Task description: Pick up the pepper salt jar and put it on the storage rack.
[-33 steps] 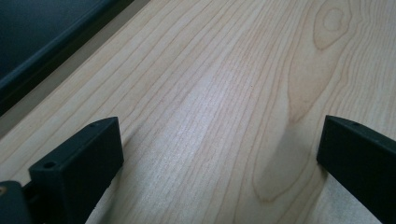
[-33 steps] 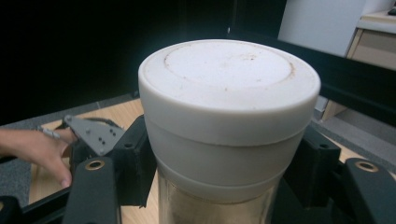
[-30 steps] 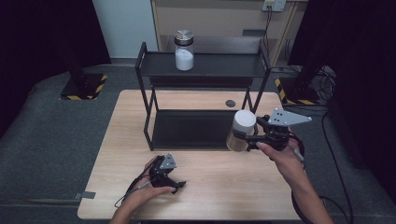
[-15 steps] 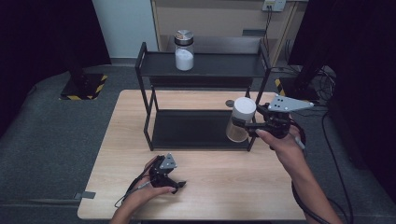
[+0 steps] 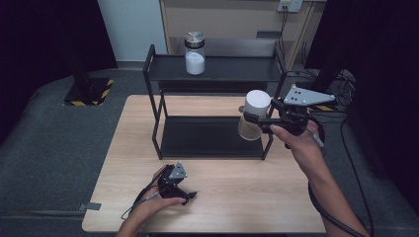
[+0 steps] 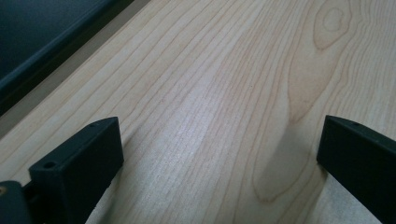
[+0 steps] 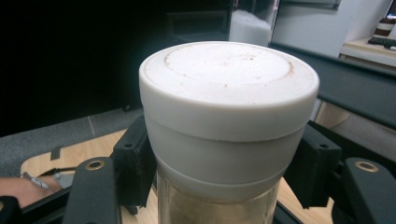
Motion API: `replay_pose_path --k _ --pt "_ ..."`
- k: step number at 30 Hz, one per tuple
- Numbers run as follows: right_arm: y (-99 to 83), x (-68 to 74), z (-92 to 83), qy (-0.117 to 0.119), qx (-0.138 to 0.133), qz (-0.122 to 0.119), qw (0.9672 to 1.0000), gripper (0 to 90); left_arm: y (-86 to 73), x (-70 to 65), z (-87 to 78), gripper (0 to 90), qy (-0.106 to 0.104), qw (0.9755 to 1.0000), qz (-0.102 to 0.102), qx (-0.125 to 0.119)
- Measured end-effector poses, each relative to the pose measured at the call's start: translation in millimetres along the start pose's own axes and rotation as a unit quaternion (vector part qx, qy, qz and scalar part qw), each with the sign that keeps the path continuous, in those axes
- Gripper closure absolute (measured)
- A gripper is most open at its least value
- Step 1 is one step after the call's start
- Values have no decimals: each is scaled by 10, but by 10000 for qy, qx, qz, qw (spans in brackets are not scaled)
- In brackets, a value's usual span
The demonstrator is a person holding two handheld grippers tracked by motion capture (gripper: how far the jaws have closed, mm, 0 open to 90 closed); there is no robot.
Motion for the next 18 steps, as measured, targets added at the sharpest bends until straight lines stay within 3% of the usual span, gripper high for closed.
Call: replay_pose_path --k 18 --pt "286 -61 19 6 -260 -17 9997 362 0 1 1 0 -2 10000 3 0"
Point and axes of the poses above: each handheld gripper's, and its own axes: z roughly forward along the jaws, y roughly out of its top, x roughly to its left, the point moved 7 cm from there along z, roughly forward along the jaws, and after that the axes turned 14 degrees about x, right-handed, at the moved point
